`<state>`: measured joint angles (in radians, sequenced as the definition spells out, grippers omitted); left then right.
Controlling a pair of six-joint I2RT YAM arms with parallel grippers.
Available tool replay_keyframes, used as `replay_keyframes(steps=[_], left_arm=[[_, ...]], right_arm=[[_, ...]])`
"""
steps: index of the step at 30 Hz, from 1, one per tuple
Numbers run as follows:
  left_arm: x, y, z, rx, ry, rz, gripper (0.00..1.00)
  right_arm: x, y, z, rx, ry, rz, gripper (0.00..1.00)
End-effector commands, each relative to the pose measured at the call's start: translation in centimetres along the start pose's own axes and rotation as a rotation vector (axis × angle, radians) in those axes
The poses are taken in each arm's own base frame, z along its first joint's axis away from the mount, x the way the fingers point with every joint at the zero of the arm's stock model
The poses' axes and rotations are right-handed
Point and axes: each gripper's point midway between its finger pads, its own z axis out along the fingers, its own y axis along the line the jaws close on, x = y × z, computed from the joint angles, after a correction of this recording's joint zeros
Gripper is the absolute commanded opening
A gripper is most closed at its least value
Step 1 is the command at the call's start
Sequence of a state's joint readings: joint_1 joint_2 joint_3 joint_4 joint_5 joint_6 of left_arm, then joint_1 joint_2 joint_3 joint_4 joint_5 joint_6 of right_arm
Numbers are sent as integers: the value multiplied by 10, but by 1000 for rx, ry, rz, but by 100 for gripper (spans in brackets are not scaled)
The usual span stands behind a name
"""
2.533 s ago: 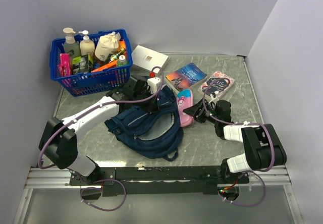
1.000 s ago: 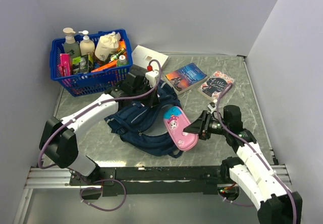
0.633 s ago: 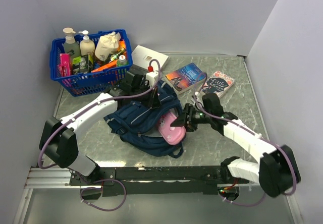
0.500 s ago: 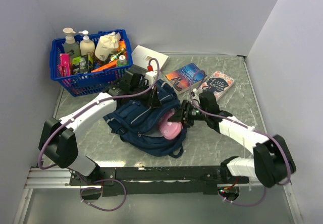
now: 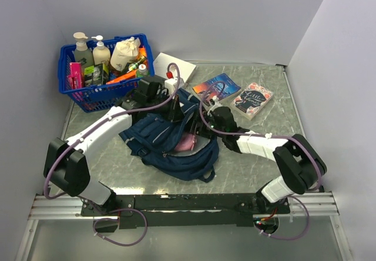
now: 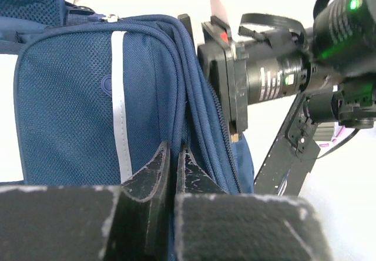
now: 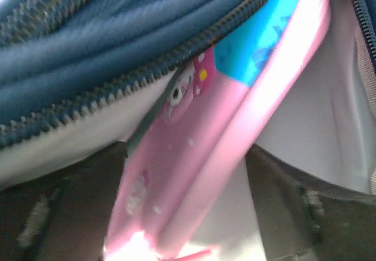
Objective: Pack the student bag
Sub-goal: Place the stationery in the student bag.
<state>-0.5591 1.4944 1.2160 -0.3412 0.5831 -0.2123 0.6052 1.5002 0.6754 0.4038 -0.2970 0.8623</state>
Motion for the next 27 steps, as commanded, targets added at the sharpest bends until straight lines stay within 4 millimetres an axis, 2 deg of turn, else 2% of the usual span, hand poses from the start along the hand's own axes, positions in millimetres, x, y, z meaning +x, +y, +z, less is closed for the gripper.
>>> replay_keyframes(steps=[1,2,4,6,7,8,9,10,12,13,15,20,24,27], left_arm=[[-16,-33,-6,105,-42,21,1],[-16,-31,-6,97,-42,20,1],[-16,-28,-5,83,-43,17,1],[-17,-25,-3,72,-45,13,1],[-18,-24,-3,67,-48,10,1],[-18,-23,-2,67,-48,10,1],[-18,-23,-1,67,-49,8,1],[-20,-24,-2,67,-53,4,1],[-21,-25,-1,70,-55,4,1],[-23,-25,-2,68,-59,4,1],[-23,-25,-3,66,-61,6,1],[-24,-27,-4,68,-64,8,1],[-24,-27,-4,70,-63,3,1],[-26,-27,-2,73,-65,-2,1]], right_arm=[[-33,41,-13,-63,-145,-190,95],[-40,43,-25,-48,-179,-213,95],[-39,37,-36,-4,-174,-250,92],[-34,32,-53,29,-177,-272,79],[-31,32,-58,26,-183,-278,64],[-32,38,-66,7,-202,-288,56],[-27,31,-67,19,-192,-302,47],[-22,29,-68,28,-178,-309,30],[-14,18,-64,70,-139,-312,20],[-10,13,-62,89,-120,-311,11],[0,-2,-57,154,-66,-309,2],[16,-35,-56,298,-21,-296,0],[22,-31,-52,239,-41,-273,0],[31,-20,-39,172,-8,-262,0]])
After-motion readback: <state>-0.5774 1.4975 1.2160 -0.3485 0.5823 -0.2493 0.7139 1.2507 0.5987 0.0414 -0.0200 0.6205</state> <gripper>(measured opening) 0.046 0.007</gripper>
